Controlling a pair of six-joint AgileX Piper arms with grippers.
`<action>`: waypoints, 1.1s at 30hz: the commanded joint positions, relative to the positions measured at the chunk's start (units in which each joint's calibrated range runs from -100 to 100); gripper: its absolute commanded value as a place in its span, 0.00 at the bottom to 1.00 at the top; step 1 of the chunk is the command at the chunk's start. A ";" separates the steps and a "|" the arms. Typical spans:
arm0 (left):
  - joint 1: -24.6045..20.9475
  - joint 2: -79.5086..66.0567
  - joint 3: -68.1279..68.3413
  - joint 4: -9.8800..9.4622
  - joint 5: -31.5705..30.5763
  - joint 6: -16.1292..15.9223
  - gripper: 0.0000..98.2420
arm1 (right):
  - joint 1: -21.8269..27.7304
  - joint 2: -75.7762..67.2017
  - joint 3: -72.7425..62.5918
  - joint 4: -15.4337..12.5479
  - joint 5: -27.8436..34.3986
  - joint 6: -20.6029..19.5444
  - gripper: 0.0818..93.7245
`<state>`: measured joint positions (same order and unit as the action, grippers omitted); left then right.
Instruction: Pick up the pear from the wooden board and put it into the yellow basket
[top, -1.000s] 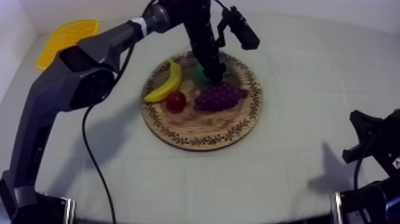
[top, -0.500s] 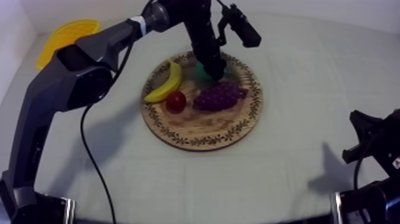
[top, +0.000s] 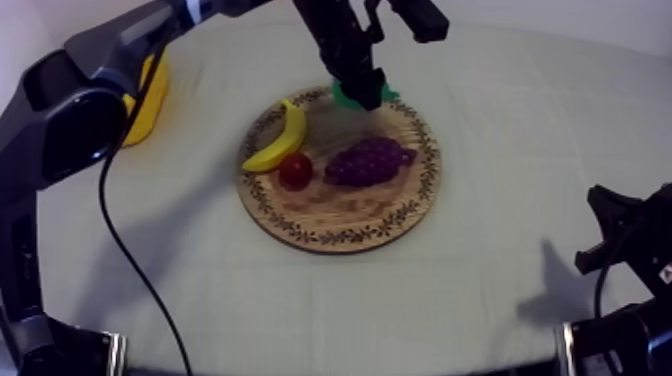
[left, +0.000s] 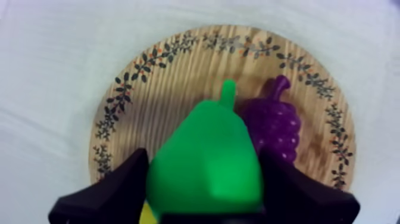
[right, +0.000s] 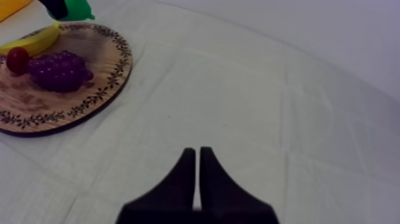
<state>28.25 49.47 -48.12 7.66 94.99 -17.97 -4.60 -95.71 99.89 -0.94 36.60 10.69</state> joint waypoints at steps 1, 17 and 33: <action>-0.10 -3.94 2.01 -0.03 0.03 -0.04 0.59 | 0.00 -0.04 0.00 -0.01 0.01 -0.02 0.00; -3.28 -18.11 14.75 -1.17 -1.40 -0.59 0.59 | 0.00 -0.04 0.00 -0.01 0.01 -0.02 0.00; -16.95 -24.86 22.71 -3.81 -4.00 -2.77 0.55 | 0.00 -0.04 0.00 -0.01 0.01 -0.02 0.00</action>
<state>13.72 24.84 -25.79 3.85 91.62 -20.54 -4.60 -95.71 99.89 -0.94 36.60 10.69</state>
